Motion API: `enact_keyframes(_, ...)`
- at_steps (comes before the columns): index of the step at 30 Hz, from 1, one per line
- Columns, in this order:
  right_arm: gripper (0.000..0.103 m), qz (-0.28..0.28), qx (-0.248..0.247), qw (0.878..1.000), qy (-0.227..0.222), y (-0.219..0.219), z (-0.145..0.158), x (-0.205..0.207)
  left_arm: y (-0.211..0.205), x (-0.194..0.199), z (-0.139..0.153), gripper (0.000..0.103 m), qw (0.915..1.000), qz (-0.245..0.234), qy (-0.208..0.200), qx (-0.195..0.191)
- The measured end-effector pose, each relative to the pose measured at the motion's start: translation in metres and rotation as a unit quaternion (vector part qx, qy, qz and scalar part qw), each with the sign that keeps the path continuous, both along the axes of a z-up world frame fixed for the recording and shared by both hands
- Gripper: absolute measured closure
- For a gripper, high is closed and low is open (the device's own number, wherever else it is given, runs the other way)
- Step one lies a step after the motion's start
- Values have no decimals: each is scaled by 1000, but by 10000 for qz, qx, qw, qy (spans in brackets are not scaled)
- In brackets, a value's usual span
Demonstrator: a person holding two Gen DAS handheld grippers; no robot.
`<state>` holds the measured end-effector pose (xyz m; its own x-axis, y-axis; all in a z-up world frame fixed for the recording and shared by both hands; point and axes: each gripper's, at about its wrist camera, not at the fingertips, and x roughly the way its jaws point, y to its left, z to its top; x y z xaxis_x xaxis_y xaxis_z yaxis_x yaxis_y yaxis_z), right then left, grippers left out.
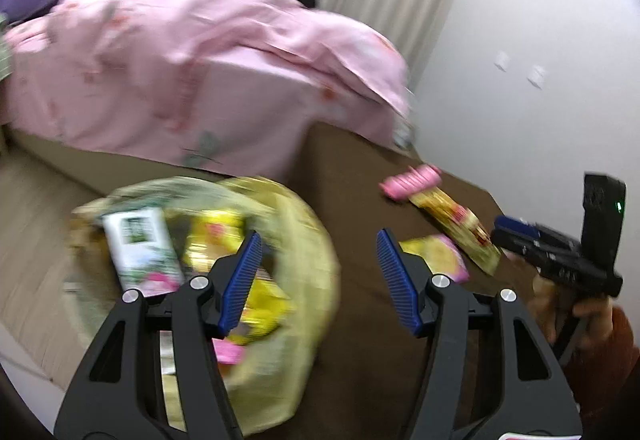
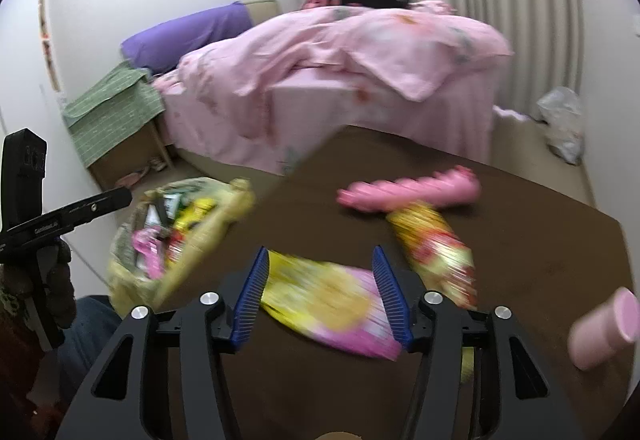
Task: Collect trash
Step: 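Move both open tools back to the remaining wrappers on the table, then grasp the yellow-and-pink chip bag with the left tool while the right tool grasps the red-and-yellow snack stick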
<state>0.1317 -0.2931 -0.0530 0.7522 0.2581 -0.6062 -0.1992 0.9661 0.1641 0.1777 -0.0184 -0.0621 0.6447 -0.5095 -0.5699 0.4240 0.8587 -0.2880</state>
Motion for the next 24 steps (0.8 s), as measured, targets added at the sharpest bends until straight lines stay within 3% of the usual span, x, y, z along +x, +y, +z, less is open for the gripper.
enact_keyframes(5,40,-445,177,9987,162,-51,-11,-20,-65,0,-7,46,9961,-821,-16,337)
enact_keyframes(8,35,-673,229,9972,250,-71,-22,-30,-105,2,-9,46,9884,-1328,-252,695)
enact_keyframes(13,35,-518,432,9958,612,-88,-43,-38,-155,23,-21,46,9799,-1607,-268,1151)
enact_keyframes(19,35,-297,-28,9966,771,-89,-45,-37,-157,37,-44,46,9823,-1423,287,1179)
enact_keyframes(24,35,-336,-156,9966,736,-87,-47,-27,-151,9,-43,46,9776,-1751,537,1037)
